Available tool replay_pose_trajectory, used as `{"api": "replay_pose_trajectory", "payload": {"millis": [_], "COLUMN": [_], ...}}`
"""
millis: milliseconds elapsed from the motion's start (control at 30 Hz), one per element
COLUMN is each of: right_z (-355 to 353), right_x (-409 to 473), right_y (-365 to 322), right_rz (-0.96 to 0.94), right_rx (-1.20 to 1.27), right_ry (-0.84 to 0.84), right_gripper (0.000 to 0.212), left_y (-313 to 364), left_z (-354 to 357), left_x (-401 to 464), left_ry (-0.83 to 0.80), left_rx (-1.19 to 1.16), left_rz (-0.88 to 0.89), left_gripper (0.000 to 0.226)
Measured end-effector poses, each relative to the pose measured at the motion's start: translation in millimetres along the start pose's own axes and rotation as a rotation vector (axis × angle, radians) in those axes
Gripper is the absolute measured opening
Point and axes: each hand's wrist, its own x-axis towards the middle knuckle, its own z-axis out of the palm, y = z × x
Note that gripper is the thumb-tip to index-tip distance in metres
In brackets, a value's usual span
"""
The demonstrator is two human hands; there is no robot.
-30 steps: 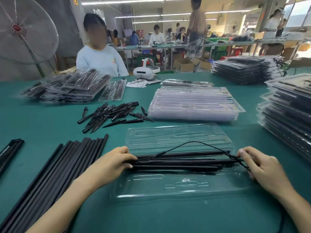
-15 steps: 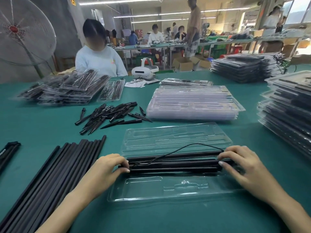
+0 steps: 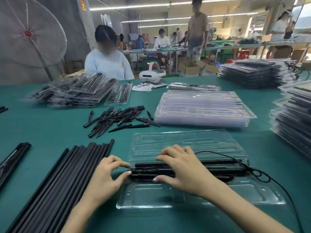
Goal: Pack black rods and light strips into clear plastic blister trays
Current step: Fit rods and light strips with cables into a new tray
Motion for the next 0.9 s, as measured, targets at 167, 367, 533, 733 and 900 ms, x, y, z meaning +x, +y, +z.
{"api": "replay_pose_trajectory", "payload": {"millis": [167,367,533,733,900], "right_z": [19.4,27.9,31.4,35.7,42.9], "right_x": [42.3,59.5,59.3,60.6,60.1], "right_y": [-25.8,-41.6,-47.3,-45.9,-42.3], "right_rz": [0.022,0.107,0.172,0.189,0.208], "right_rx": [-0.123,-0.1,-0.029,0.169,0.303], "right_ry": [-0.167,-0.187,-0.182,-0.12,-0.079], "right_gripper": [0.068,0.057,0.058,0.048,0.045], "left_y": [1.4,-1.7,-5.6,-6.6,-5.7], "left_z": [3.2,4.8,4.2,5.8,5.4], "left_x": [-5.0,-5.6,-6.2,-6.6,-6.5], "left_ry": [0.006,0.038,0.031,0.006,-0.012], "left_rx": [-0.094,-0.094,-0.027,0.04,0.134], "left_rz": [-0.072,-0.064,-0.014,-0.02,-0.037], "left_gripper": [0.017,0.007,0.006,0.008,0.012]}}
